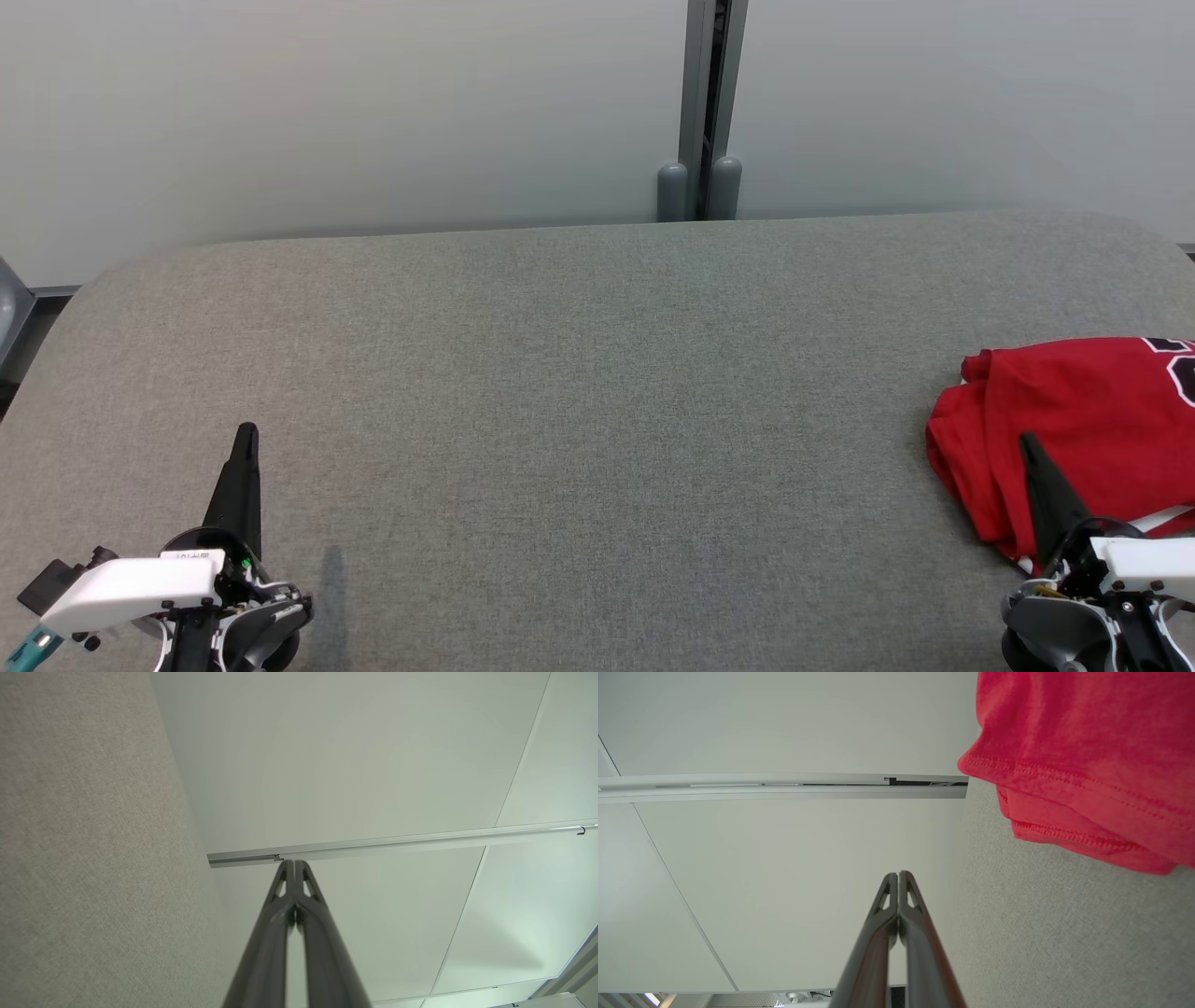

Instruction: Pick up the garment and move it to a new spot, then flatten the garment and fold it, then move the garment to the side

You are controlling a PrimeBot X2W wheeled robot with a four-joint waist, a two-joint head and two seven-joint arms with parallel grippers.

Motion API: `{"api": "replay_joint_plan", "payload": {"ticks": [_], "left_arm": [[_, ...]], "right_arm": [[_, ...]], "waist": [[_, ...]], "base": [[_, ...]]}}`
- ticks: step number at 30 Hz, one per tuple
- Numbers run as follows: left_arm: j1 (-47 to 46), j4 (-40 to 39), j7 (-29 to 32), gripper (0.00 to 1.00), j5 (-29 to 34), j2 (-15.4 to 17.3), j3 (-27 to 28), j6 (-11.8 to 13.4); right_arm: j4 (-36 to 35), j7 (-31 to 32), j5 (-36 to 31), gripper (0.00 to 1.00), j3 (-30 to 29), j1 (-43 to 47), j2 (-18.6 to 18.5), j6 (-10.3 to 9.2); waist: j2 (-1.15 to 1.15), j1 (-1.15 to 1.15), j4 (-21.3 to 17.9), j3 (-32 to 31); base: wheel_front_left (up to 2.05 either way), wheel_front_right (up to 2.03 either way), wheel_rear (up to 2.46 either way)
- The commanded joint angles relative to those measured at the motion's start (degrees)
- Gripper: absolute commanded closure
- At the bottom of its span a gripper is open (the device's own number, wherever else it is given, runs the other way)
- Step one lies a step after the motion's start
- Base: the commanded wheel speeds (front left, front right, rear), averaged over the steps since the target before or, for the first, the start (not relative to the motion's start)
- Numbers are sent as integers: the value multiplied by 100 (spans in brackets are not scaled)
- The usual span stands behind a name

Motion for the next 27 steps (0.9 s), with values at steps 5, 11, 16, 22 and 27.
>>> {"api": "replay_joint_plan", "payload": {"ticks": [5, 11, 16, 22, 27], "left_arm": [[-77, 6, 23, 100, -6, 13, 20, -18], [-77, 6, 23, 100, -6, 13, 19, -18], [-77, 5, 23, 100, -6, 13, 19, -18], [-77, 5, 22, 100, -7, 13, 18, -18], [-77, 5, 22, 100, -7, 13, 19, -18]], "right_arm": [[14, 11, 8, 100, -12, -32, -21, 4], [14, 12, 8, 100, -12, -32, -20, 4], [14, 13, 7, 100, -12, -32, -20, 4], [14, 13, 7, 100, -13, -32, -21, 4], [14, 14, 6, 100, -14, -32, -20, 4]], "waist": [[0, 0, 0, 0], [0, 0, 0, 0], [0, 0, 0, 0], [0, 0, 0, 0], [0, 0, 0, 0]], "base": [[0, 0, 0], [0, 0, 0], [0, 0, 0], [0, 0, 0], [0, 0, 0]]}}
